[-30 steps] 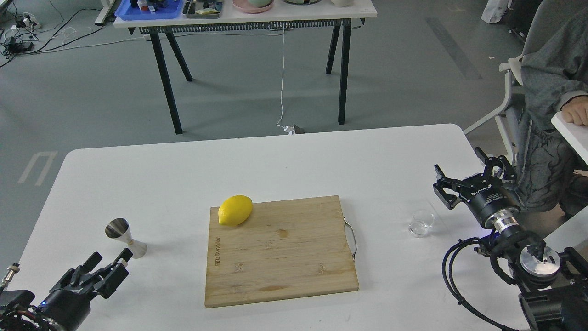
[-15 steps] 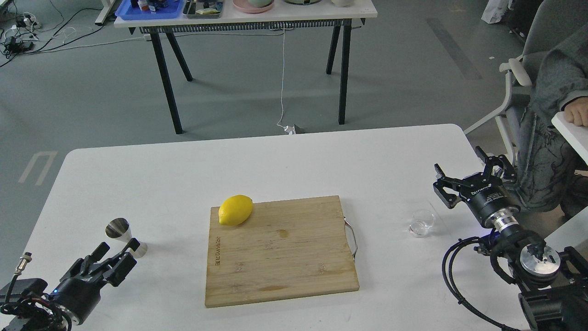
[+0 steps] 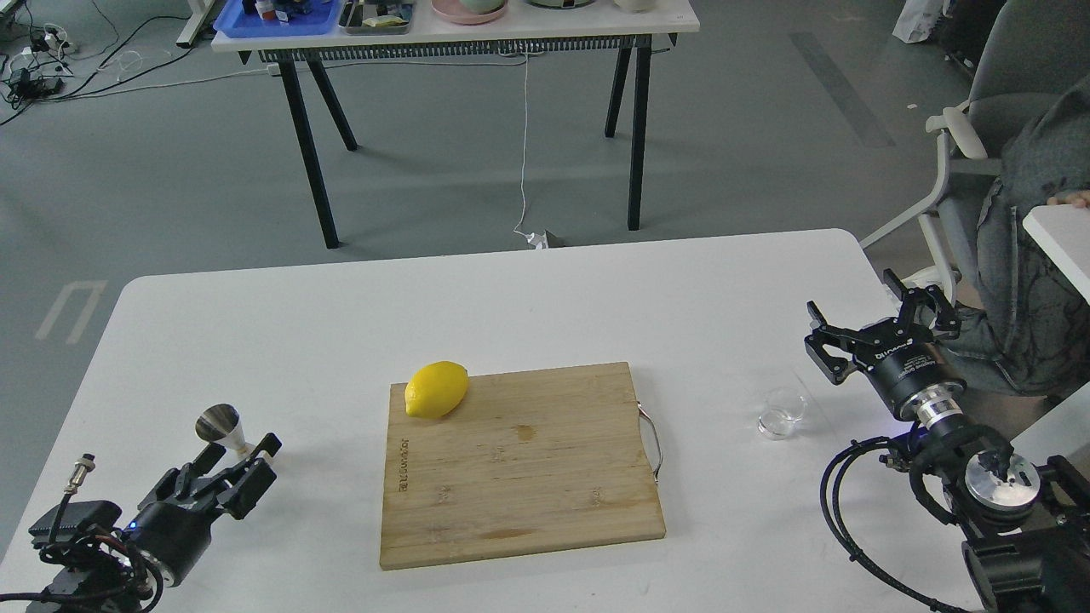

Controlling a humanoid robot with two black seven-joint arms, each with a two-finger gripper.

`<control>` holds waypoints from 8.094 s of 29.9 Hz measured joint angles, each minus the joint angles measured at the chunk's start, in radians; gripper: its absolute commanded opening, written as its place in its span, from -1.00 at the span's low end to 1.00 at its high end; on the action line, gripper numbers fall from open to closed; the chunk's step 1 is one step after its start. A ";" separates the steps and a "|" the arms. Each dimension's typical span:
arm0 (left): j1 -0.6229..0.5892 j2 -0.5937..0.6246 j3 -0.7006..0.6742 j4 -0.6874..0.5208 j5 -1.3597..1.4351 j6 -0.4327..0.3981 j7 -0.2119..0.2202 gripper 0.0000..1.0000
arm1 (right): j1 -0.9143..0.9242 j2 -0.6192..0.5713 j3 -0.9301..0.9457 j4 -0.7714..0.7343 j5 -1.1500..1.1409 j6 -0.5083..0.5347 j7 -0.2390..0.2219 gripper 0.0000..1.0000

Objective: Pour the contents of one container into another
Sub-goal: 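Close the left gripper around the steel jigger, then lift the jigger with the left gripper and carry it over the cutting board, then lower the jigger onto the cutting board beside the lemon, then open the left gripper and withdraw it to the rest pose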

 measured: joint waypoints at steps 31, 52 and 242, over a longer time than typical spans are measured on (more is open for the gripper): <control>-0.111 -0.080 0.079 0.190 -0.016 0.000 0.000 -0.89 | 0.000 0.000 0.008 0.001 0.002 0.000 0.000 0.99; -0.438 0.072 0.079 -0.119 0.010 0.000 0.000 -0.88 | 0.082 -0.008 0.004 -0.073 0.004 0.000 -0.001 0.99; -0.163 0.399 -0.353 -0.260 -0.966 -0.977 0.000 0.88 | 0.137 0.006 0.010 -0.075 0.038 0.000 0.000 0.99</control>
